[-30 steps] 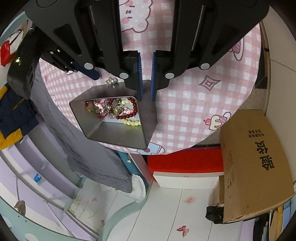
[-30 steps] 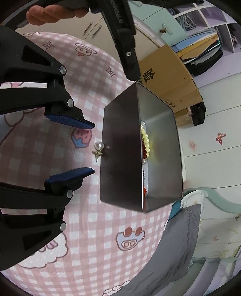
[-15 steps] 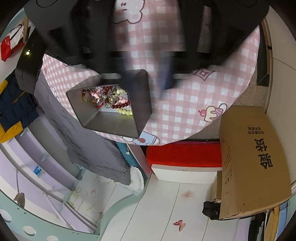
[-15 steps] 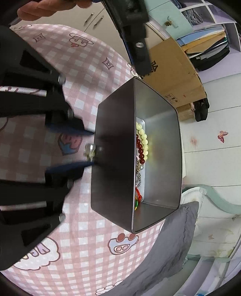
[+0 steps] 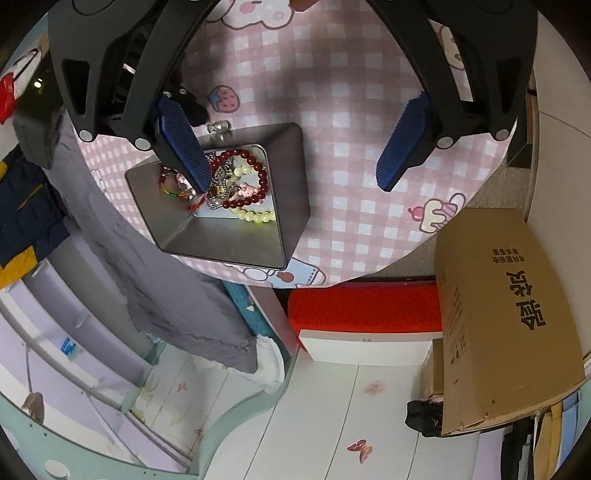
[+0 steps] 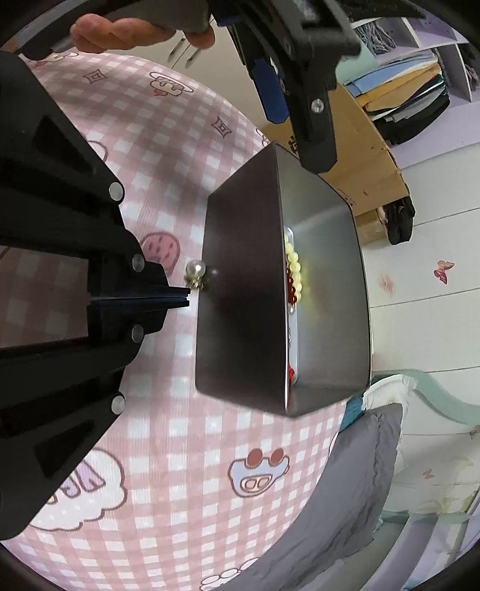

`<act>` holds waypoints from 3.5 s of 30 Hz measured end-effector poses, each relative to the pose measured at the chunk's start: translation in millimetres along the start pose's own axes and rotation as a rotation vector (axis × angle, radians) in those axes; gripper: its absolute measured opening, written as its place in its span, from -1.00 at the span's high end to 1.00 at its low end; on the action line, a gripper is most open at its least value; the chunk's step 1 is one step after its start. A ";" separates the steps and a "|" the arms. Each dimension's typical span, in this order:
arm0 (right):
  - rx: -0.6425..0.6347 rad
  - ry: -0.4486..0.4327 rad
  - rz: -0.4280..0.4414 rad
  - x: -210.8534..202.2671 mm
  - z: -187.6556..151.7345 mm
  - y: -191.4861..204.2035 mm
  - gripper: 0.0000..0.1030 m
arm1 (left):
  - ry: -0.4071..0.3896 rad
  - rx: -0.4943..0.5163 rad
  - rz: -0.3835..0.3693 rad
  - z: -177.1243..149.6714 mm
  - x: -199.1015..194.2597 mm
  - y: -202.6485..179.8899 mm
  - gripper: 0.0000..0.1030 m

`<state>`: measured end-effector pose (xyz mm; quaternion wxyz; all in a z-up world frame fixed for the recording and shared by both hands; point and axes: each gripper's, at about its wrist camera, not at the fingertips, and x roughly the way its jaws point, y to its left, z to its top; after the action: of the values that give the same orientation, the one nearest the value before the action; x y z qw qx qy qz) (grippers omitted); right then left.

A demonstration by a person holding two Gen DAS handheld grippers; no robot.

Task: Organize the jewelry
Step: 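Move the right tool to the pearl earring by the box and grasp it, then lift the pearl earring with the right tool over the box, then lower the earring into the box and open the right tool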

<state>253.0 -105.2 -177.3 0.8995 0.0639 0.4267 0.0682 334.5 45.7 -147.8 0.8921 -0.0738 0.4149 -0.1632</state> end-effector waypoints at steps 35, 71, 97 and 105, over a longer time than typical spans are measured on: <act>-0.043 -0.010 -0.082 6.6 6.9 11.2 0.83 | 0.033 -0.007 -0.030 -5.0 -1.4 14.6 -0.38; 0.012 -0.205 -0.010 -62.1 45.5 -37.1 0.83 | 0.019 0.080 -0.039 -2.6 -1.6 -10.0 0.79; -0.070 -0.154 0.053 -19.9 74.9 -15.2 0.81 | 0.065 0.112 0.016 0.9 4.7 -19.1 0.80; -0.042 -0.175 0.056 -27.4 75.9 -21.4 0.50 | 0.062 0.120 0.033 1.3 2.8 -19.4 0.80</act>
<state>296.3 -135.5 -112.6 0.9322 0.0624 0.3431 0.0965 332.7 26.5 -143.7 0.8841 -0.0081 0.4331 -0.1752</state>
